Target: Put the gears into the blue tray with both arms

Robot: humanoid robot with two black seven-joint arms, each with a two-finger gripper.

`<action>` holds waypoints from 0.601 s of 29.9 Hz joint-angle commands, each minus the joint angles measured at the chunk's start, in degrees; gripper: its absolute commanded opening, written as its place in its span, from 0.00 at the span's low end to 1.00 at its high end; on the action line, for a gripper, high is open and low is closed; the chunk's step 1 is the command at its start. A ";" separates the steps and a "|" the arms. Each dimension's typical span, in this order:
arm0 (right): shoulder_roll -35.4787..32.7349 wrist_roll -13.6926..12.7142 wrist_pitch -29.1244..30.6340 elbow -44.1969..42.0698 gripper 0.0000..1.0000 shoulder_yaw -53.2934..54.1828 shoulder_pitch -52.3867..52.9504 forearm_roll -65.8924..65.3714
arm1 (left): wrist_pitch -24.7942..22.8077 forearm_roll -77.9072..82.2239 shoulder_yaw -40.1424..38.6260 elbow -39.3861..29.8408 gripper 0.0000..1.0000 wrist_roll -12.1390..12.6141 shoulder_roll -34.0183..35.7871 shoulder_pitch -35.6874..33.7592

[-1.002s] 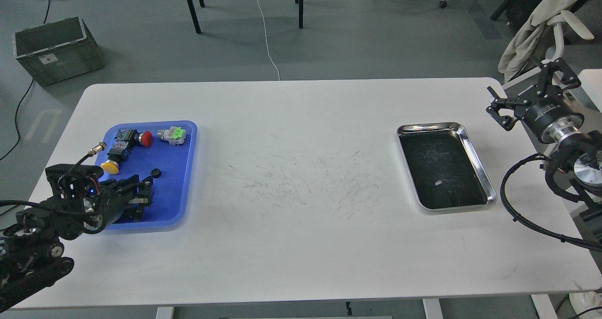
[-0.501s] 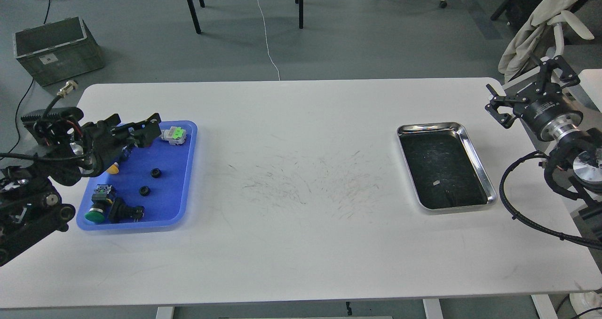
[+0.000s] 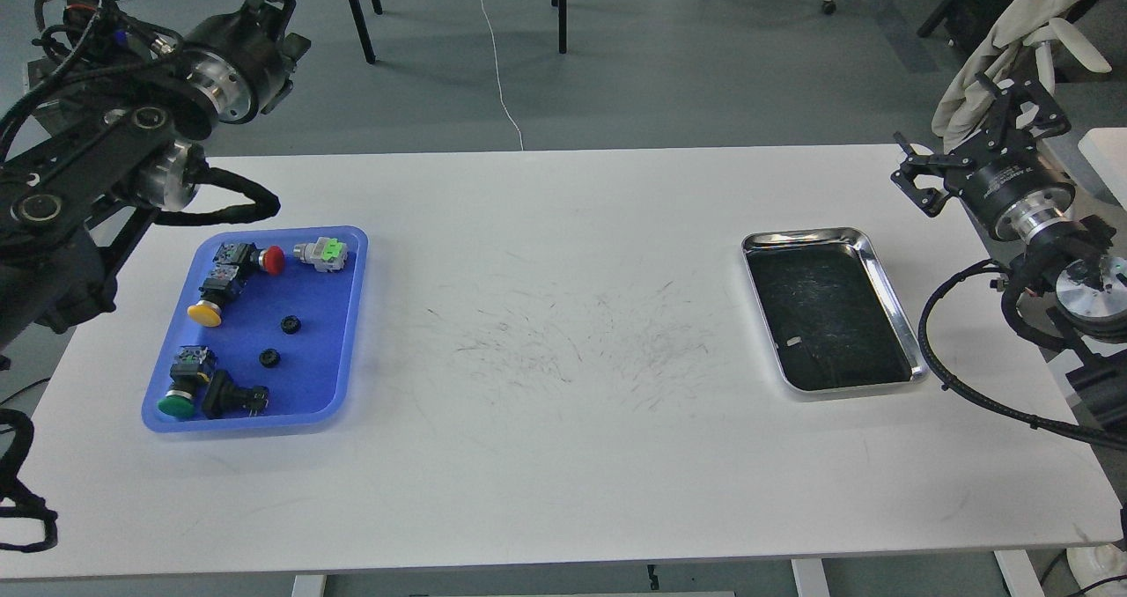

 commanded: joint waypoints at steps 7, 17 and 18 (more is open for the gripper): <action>2.73 0.00 0.03 3.73 0.99 0.68 -1.52 0.41 | -1.81 -13.06 -12.17 6.94 0.98 -6.66 -8.83 10.33; 3.26 0.09 -1.11 9.70 0.99 5.60 -3.98 0.41 | -11.83 -22.03 -11.56 17.39 0.99 -11.67 -9.63 12.88; 3.26 0.00 -1.37 10.23 0.99 6.22 -4.24 0.41 | -12.44 -22.55 -11.56 18.27 0.99 -11.67 -9.63 12.88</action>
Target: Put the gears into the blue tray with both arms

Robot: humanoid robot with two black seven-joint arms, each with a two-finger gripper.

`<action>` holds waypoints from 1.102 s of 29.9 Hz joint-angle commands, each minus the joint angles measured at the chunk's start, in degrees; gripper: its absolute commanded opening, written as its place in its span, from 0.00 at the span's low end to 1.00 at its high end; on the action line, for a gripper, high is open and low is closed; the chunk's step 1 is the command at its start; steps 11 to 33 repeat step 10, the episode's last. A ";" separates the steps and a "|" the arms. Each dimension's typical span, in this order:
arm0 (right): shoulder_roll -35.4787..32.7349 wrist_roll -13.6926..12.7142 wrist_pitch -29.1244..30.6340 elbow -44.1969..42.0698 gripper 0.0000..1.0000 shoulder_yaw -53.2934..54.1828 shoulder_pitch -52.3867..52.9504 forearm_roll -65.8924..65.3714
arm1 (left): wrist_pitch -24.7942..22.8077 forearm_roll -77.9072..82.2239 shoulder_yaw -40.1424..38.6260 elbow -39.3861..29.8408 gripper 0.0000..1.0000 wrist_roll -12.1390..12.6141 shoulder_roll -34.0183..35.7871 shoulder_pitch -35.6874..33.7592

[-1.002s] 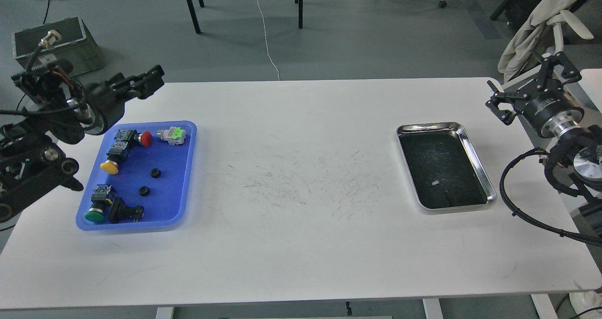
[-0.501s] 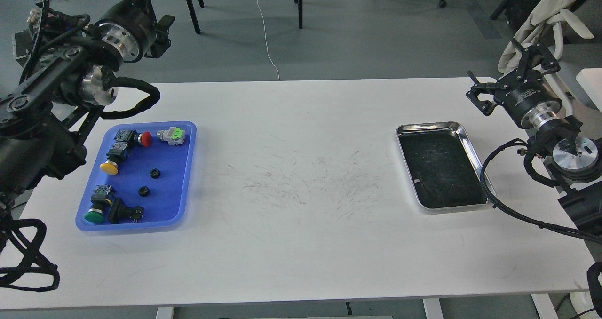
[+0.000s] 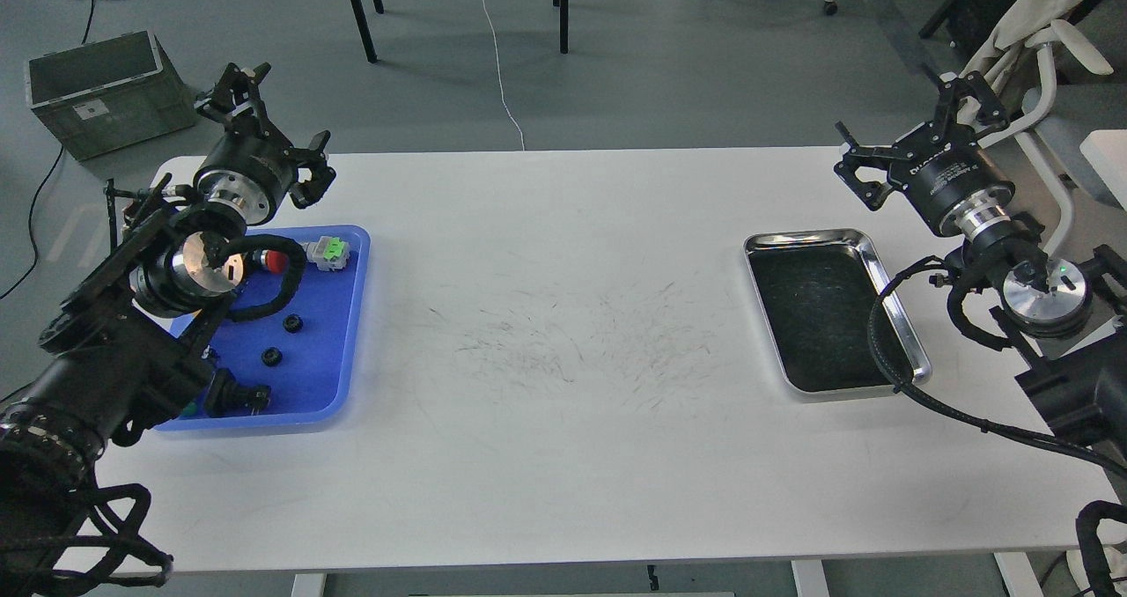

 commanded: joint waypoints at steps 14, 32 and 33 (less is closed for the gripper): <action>-0.12 0.06 -2.89 4.38 0.99 2.26 -2.20 -0.07 | -2.78 -4.49 0.24 4.53 0.99 -0.30 0.08 -0.75; -0.12 0.06 -2.89 4.38 0.99 2.26 -2.20 -0.07 | -2.78 -4.49 0.24 4.53 0.99 -0.30 0.08 -0.75; -0.12 0.06 -2.89 4.38 0.99 2.26 -2.20 -0.07 | -2.78 -4.49 0.24 4.53 0.99 -0.30 0.08 -0.75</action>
